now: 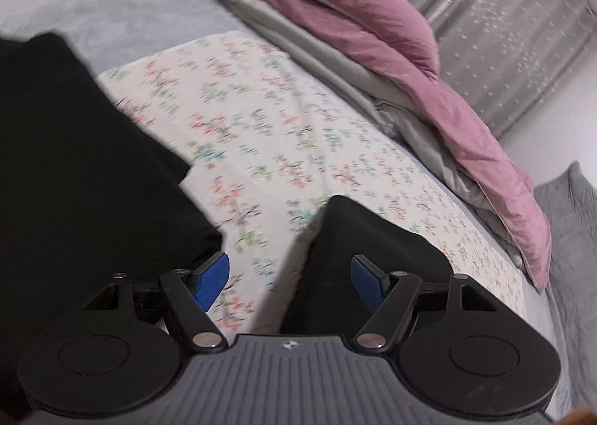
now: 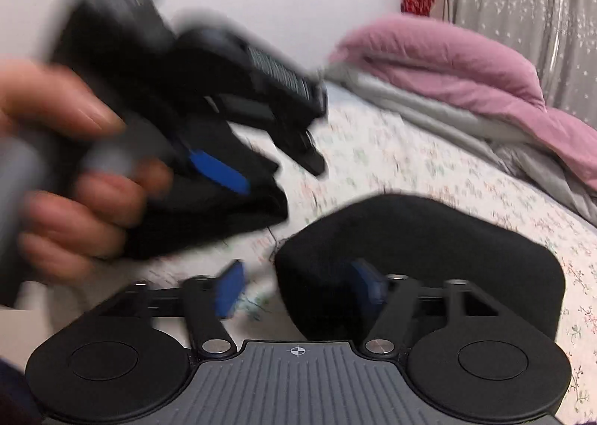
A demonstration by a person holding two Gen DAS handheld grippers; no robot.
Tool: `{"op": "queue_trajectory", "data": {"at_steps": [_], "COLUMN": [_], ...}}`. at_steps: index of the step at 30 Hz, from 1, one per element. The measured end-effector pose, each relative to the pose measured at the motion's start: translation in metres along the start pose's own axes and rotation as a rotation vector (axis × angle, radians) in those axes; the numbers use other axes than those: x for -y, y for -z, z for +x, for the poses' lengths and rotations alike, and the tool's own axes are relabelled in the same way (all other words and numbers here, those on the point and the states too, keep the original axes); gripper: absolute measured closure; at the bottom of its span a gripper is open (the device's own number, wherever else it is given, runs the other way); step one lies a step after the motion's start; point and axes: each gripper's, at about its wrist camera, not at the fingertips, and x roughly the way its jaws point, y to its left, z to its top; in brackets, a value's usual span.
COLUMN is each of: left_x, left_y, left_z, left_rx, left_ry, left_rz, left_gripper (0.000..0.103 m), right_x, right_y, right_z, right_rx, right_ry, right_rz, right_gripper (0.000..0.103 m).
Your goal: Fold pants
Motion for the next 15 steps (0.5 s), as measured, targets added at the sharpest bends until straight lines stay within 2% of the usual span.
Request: {"op": "queue_trajectory", "data": {"at_steps": [3, 6, 8, 9, 10, 11, 13, 15], "left_x": [0.02, 0.046, 0.064, 0.068, 0.069, 0.066, 0.063, 0.062], "left_y": [-0.001, 0.005, 0.014, 0.02, 0.028, 0.036, 0.049, 0.045], "left_z": [0.009, 0.024, 0.042, 0.053, 0.067, 0.078, 0.085, 0.083], "left_rx": [0.005, -0.018, -0.053, -0.087, -0.136, -0.173, -0.146, -0.151], "left_ry": [0.011, 0.022, 0.014, -0.019, -0.072, -0.109, -0.156, -0.155], "left_rz": [0.05, 0.136, 0.217, 0.247, 0.263, 0.271, 0.32, 0.318], "left_gripper": [0.014, 0.014, 0.013, 0.013, 0.013, 0.012, 0.003, 0.003], "right_x": [0.03, 0.086, 0.121, 0.133, 0.14, 0.146, 0.15, 0.143], "right_y": [0.002, 0.013, 0.024, 0.03, 0.037, 0.045, 0.067, 0.086], "right_z": [-0.044, -0.061, -0.059, -0.055, -0.052, -0.043, -0.025, -0.024], "right_rx": [0.06, 0.071, 0.04, 0.009, -0.022, -0.077, -0.192, -0.152], "right_ry": [-0.058, -0.036, 0.009, 0.032, 0.033, 0.026, 0.003, -0.009], "right_rz": [0.116, 0.353, 0.485, 0.52, 0.535, 0.548, 0.574, 0.548], "right_gripper": [0.031, 0.033, 0.047, 0.062, 0.071, 0.075, 0.081, 0.082]}}
